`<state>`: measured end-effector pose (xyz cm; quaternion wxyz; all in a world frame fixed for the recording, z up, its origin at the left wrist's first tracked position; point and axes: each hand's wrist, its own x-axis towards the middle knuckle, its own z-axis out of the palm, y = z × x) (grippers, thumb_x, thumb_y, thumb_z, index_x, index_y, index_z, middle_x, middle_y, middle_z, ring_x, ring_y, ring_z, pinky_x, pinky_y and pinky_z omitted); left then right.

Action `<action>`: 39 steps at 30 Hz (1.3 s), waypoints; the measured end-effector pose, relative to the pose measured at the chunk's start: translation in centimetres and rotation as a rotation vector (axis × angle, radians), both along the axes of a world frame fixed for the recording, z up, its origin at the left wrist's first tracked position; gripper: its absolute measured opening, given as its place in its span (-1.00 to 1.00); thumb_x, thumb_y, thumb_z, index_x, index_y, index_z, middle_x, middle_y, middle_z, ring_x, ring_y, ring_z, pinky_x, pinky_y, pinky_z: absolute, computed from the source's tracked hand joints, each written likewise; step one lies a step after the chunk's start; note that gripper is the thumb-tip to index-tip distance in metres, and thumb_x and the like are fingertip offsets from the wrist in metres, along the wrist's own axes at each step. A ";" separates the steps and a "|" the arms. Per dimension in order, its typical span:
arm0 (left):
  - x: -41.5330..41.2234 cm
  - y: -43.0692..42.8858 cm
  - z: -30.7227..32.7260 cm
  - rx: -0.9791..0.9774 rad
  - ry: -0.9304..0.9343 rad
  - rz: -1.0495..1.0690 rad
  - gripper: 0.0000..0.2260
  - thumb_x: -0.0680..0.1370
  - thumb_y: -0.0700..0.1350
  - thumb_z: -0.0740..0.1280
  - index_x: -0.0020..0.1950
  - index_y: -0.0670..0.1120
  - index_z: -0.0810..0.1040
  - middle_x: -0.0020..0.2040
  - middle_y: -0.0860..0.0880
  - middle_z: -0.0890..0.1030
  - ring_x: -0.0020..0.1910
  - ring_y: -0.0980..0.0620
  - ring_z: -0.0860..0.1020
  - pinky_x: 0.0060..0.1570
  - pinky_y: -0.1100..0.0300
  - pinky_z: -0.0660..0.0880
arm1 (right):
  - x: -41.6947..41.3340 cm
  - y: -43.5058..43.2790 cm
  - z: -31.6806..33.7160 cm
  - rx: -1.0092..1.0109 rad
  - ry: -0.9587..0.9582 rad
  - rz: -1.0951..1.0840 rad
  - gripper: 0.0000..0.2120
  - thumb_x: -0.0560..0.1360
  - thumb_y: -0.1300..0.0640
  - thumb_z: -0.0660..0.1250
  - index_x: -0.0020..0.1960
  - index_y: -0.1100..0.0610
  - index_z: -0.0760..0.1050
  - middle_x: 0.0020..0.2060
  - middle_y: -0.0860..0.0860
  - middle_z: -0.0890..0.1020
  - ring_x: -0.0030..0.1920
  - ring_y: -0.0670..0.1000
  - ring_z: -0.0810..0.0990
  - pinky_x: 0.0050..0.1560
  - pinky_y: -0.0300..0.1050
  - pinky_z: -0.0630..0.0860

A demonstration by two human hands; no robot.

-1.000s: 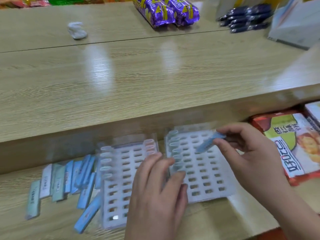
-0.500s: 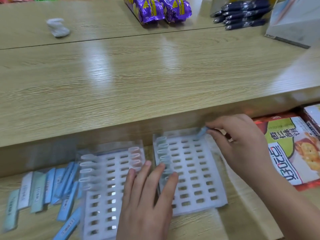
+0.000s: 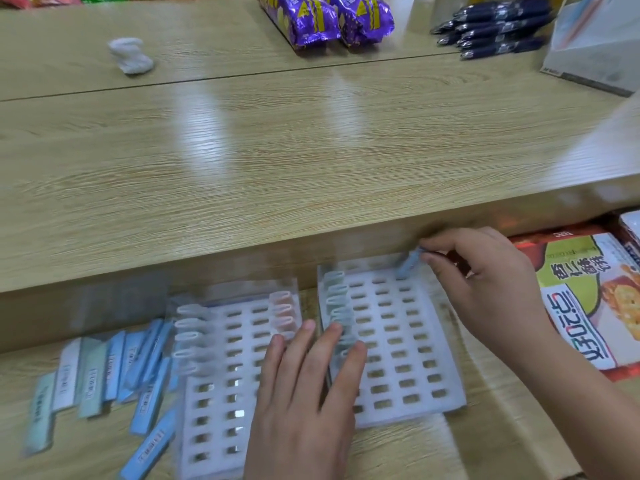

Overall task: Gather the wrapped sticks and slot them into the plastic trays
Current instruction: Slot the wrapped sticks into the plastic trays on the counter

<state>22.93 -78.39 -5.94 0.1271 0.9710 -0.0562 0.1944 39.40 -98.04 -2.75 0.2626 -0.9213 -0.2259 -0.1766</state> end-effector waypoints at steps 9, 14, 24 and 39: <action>-0.1 0.1 -0.5 -0.032 0.008 -0.009 -0.60 0.52 -0.18 0.25 0.35 0.04 0.48 0.34 -0.10 0.59 0.39 -0.18 0.49 0.41 -0.20 0.28 | -0.6 -0.3 -0.1 -0.071 0.107 0.114 -0.87 0.48 0.13 0.38 0.01 0.07 0.65 -0.09 -0.12 0.67 -0.08 0.01 0.57 -0.20 0.04 0.57; -0.1 0.1 -0.3 -0.060 0.020 -0.020 -0.61 0.50 -0.19 0.30 0.32 0.02 0.56 0.35 -0.10 0.57 0.41 -0.18 0.47 0.44 -0.19 0.29 | -1.0 0.4 0.2 -0.202 -0.007 0.053 -0.89 0.48 0.19 0.42 -0.01 0.15 0.66 -0.06 0.04 0.66 -0.09 0.18 0.56 -0.27 0.11 0.55; -4.1 9.3 1.2 -0.329 -0.112 0.127 -0.68 0.57 -0.07 0.31 0.33 -0.01 0.53 0.37 -0.05 0.50 0.40 -0.06 0.43 0.36 0.02 0.38 | -11.2 12.8 3.3 0.099 0.160 0.123 -0.83 0.53 0.00 0.27 0.06 -0.03 0.59 -0.08 -0.19 0.55 -0.19 -0.24 0.44 -0.15 -0.36 0.39; -7.9 25.3 -0.3 -0.402 0.365 0.822 -0.58 0.49 0.06 0.46 0.25 -0.12 0.55 0.07 -0.16 0.53 0.08 -0.23 0.49 -0.08 0.02 0.40 | -15.5 33.9 0.2 -0.656 0.480 -0.081 -0.69 0.61 0.06 0.25 0.28 0.15 0.30 0.09 0.04 0.51 -0.03 -0.05 0.60 -0.44 -0.21 0.24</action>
